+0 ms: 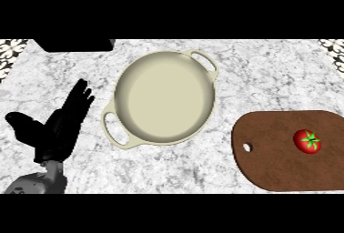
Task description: Pick the tomato from the cutting board and place it in the pot
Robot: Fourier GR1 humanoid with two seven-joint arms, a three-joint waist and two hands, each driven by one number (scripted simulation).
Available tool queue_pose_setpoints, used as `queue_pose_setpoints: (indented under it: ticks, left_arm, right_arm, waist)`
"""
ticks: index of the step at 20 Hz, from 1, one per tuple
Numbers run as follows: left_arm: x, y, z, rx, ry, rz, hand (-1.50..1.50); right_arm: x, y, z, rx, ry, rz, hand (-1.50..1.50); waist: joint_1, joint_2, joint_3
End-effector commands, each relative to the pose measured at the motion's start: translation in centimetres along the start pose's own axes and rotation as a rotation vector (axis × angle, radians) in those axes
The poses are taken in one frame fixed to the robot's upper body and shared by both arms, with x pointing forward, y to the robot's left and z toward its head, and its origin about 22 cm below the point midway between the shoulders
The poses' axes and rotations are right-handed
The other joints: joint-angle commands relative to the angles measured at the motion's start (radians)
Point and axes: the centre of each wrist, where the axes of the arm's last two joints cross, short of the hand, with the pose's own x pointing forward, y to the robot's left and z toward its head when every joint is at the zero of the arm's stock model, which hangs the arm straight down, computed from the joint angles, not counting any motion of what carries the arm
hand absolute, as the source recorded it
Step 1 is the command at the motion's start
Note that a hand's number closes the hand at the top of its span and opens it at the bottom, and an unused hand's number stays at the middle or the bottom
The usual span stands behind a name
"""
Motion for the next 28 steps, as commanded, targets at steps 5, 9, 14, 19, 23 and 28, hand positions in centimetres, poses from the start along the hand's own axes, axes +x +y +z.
queue_pose_setpoints:
  ticks: [5,9,14,19,23,28]
  left_arm:
    - [-0.6,-1.9,0.7,-0.01,0.008,0.005,0.0]
    - [0.6,-2.2,-0.6,-0.034,-0.013,0.0,0.0]
    - [1.1,-1.5,-1.4,-0.018,0.0,-0.004,0.0]
    - [-0.8,-1.7,0.2,-0.032,-0.007,0.0,0.0]
    - [0.2,-1.6,-0.2,-0.02,0.014,0.0,0.0]
    - [-0.3,-0.7,0.5,-0.038,-0.007,-0.008,0.0]
  right_arm:
    - [4.0,-1.7,-1.4,0.197,0.204,0.1,-1.5]
    - [4.1,0.3,-3.2,0.208,0.267,0.08,-1.5]
    - [4.2,2.9,-4.3,0.269,0.327,0.105,-1.5]
    - [2.8,2.5,-5.0,0.333,0.408,0.158,-1.5]
    - [2.4,6.9,-4.3,0.332,0.424,0.187,-1.5]
    - [2.6,8.0,-5.4,0.295,0.438,0.16,-1.5]
  waist:
    - [0.009,0.0,0.0]
    - [0.025,0.005,0.001]
    - [0.024,0.005,0.001]
    - [0.034,0.006,0.001]
    - [0.022,0.004,0.001]
    - [0.025,0.003,0.001]
